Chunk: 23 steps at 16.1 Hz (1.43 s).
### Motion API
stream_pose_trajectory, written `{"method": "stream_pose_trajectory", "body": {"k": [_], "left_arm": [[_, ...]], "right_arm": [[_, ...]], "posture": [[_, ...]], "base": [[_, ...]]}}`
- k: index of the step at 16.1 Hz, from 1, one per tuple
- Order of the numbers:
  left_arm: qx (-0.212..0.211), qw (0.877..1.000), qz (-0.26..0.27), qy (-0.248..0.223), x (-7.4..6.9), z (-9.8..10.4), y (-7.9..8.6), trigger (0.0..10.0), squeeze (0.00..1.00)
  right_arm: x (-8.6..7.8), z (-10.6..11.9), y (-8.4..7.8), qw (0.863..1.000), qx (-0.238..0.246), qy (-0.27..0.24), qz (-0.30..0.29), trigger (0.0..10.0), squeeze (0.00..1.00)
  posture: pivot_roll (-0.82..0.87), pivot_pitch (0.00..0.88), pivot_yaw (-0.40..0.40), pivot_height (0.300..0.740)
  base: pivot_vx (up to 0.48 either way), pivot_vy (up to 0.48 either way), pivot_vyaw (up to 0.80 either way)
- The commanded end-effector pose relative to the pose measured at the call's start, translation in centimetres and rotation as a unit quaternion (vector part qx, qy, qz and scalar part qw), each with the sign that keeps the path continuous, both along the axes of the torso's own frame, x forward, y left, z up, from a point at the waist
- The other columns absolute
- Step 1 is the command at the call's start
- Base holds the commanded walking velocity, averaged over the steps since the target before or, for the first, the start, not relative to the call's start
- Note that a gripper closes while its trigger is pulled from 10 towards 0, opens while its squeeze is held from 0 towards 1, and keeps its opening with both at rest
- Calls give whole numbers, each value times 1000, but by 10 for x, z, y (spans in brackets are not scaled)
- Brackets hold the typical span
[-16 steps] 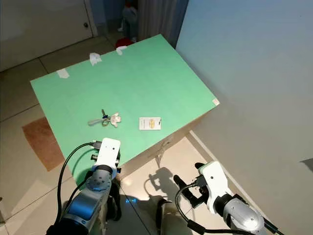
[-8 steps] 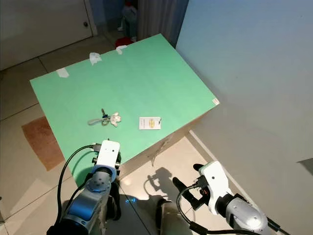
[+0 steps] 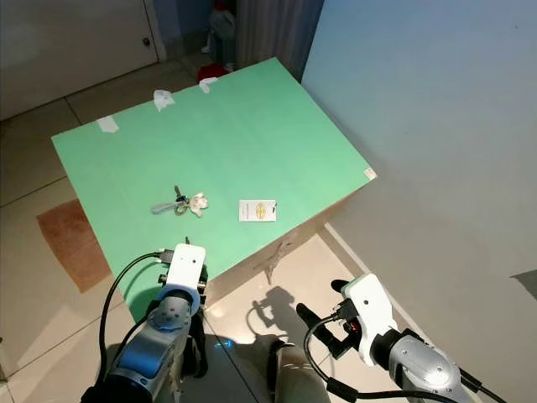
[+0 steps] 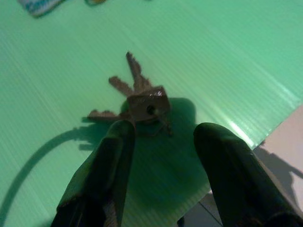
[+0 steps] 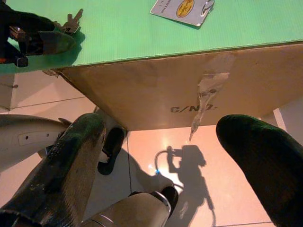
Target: Hang keys on a hook
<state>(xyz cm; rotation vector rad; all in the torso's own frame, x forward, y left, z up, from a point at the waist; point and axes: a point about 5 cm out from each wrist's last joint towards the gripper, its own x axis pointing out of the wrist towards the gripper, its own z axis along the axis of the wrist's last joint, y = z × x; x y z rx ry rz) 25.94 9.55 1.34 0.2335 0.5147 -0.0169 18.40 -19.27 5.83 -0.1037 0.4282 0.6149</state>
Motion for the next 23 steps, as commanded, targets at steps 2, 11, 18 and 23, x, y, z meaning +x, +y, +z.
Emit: {"method": "stream_pose_trajectory", "body": {"k": [2, 11, 18, 23], "left_arm": [[-77, 996, -8, 32, -11, -6, -36, 0, 0], [-105, 994, -15, 32, -7, -5, -35, 0, 0], [-105, 994, -19, 19, -8, -2, -34, 0, 0], [-62, 996, -46, -46, -2, 28, -39, 0, 0]], "right_arm": [[-6, -2, -1, 1000, -1, 13, 2, 10000, 0], [-11, -3, -1, 1000, -3, 19, 1, 10000, 0], [-11, -6, -2, 1000, -7, 26, 4, 10000, 0], [-12, -7, -5, 999, -9, 30, 4, 10000, 0]], "posture": [[-357, 308, -102, 736], [-359, 316, -104, 736], [-354, 329, -113, 736], [-347, 333, -113, 736]], "base": [[0, 0, 0], [0, 0, 0], [0, 0, 0], [0, 0, 0]]}}
